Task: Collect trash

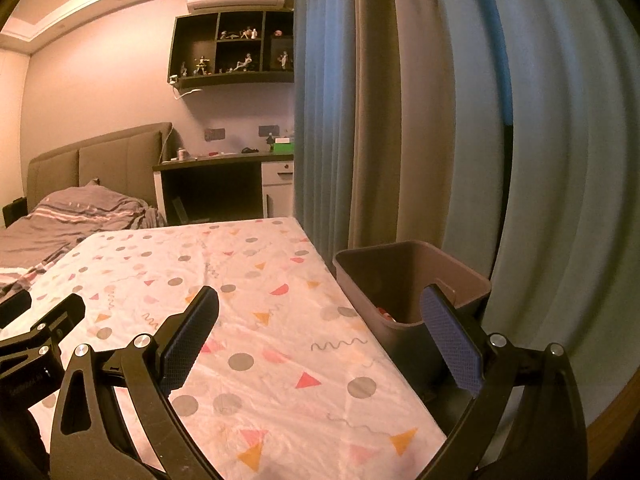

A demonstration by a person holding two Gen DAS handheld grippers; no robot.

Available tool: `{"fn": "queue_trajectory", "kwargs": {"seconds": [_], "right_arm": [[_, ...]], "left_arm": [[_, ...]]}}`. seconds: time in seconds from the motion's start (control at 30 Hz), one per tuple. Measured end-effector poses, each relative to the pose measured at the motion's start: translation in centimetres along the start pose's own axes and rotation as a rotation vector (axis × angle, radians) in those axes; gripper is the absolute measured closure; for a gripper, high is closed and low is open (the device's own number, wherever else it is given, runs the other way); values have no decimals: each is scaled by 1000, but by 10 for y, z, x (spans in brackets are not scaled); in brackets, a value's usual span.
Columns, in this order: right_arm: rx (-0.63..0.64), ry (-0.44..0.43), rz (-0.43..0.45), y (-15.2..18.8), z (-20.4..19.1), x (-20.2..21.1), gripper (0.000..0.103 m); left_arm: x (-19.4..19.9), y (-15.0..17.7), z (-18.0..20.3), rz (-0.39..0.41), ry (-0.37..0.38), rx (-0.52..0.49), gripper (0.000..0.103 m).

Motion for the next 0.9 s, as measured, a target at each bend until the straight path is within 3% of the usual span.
{"fn": "queue_trajectory", "kwargs": {"seconds": [0.9], "right_arm": [[2,-7,1,-2,-4,0,6]], "left_arm": [[1,-4,-2,5,-5,5,6]]}}
Point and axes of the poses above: each gripper's, at about its wrist camera, not at the fingertips, and x roughly against the way its jaws point, z to its right, y to its underside, the point moved 9 cm from there along -x, roughly the way its jaws point, and after that the axes turned 8 degrees about y, right-handed, at the moved point
